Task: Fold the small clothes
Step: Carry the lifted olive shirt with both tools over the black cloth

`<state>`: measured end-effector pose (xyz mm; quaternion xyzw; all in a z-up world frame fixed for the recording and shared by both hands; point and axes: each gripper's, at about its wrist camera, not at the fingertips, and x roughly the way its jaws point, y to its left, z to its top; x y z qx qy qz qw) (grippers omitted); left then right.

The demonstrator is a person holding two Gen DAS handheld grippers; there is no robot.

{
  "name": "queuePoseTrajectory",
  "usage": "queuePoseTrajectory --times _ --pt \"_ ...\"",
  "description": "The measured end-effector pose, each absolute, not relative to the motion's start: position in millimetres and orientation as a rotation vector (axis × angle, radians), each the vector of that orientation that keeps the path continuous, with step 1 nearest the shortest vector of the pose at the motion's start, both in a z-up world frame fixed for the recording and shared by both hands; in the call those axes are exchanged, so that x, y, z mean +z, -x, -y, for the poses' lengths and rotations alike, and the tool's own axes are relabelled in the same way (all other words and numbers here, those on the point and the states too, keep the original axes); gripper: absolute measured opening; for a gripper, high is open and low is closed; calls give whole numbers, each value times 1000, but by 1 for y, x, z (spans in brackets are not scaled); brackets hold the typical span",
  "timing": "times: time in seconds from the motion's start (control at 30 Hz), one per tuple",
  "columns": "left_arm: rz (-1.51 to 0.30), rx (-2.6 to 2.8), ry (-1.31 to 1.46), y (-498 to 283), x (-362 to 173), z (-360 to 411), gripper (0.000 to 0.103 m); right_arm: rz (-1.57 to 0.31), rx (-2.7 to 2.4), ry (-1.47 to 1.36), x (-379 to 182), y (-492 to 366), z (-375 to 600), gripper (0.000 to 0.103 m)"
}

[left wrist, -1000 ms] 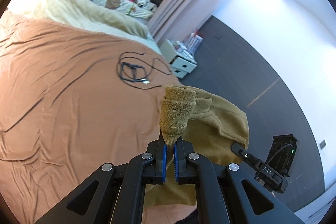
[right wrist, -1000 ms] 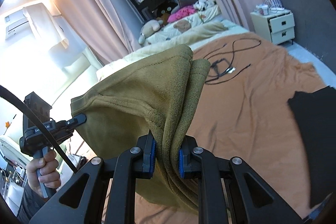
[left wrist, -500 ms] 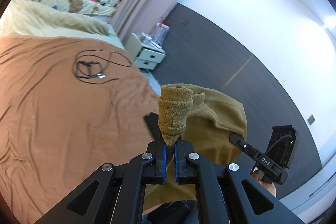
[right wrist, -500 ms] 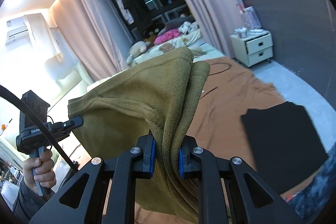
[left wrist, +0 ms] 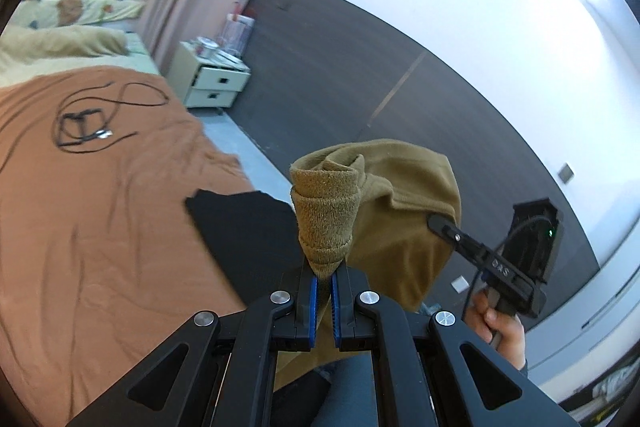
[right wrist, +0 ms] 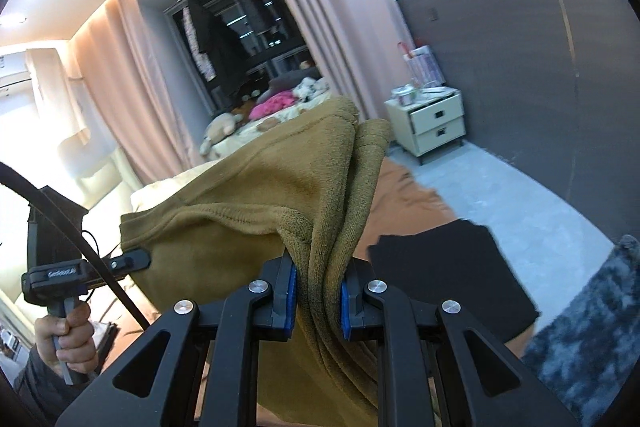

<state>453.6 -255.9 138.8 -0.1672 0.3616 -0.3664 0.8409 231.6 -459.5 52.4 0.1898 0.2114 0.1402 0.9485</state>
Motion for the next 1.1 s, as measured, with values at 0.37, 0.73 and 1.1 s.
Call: queuePoseTrajectory --times 0.37,0.73,1.1 --pt "-808 -918 314 -467 124 334 5 -428 166 -374 52 -228 446 13" --pt "-867 -951 328 -498 87 365 5 -447 100 -398 44 -245 405 13" --pt "-937 -905 354 -580 30 370 5 -524 64 -425 18 -318 334 13"
